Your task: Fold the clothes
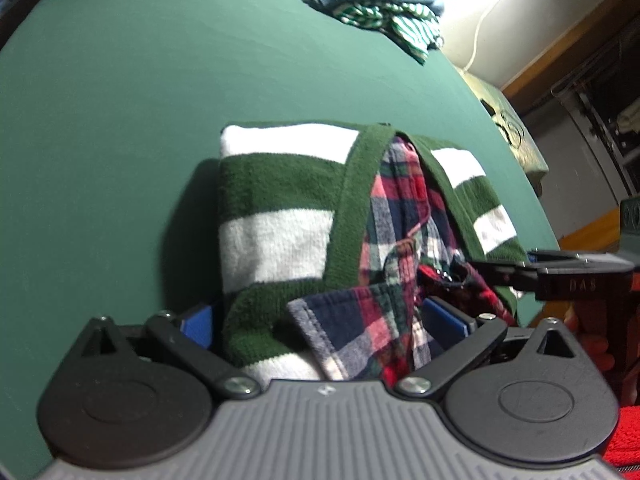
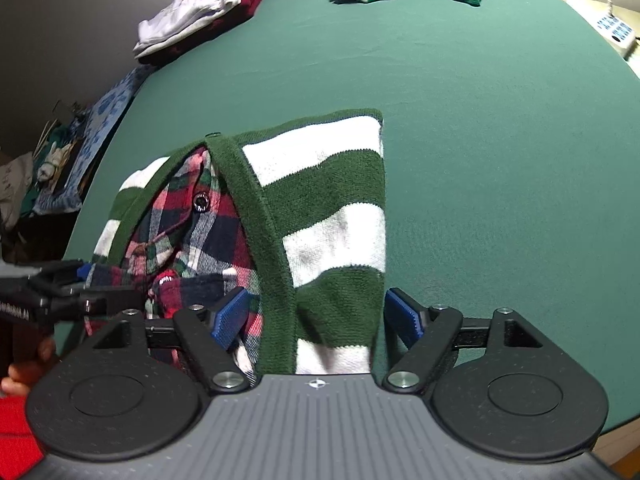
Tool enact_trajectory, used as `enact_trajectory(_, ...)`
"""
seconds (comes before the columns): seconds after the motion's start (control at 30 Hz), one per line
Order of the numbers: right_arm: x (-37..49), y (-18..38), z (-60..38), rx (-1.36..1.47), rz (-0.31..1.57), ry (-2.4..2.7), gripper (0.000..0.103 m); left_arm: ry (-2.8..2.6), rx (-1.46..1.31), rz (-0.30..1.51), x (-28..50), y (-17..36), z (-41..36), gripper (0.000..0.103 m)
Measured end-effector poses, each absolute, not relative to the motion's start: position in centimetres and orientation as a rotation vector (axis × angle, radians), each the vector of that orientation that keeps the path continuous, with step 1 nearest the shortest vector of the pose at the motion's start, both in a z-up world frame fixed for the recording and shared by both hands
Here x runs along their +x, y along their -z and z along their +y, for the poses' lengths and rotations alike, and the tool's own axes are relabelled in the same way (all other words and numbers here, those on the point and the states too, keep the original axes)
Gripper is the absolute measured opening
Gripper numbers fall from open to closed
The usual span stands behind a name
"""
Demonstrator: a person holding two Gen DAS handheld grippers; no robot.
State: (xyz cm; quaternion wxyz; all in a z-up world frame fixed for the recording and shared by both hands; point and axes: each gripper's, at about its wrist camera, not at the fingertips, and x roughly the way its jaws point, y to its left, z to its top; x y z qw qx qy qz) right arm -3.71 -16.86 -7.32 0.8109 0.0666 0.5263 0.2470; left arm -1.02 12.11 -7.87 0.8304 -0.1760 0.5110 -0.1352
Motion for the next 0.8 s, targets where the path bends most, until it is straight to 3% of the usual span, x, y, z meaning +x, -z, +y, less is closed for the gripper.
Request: enact_trajectory(0.8,-3.0,7.6,-15.3,0.003,1.086,-0.593,0.078,0.086,-0.248,1.179,1.2,7.6,9.1,0.103)
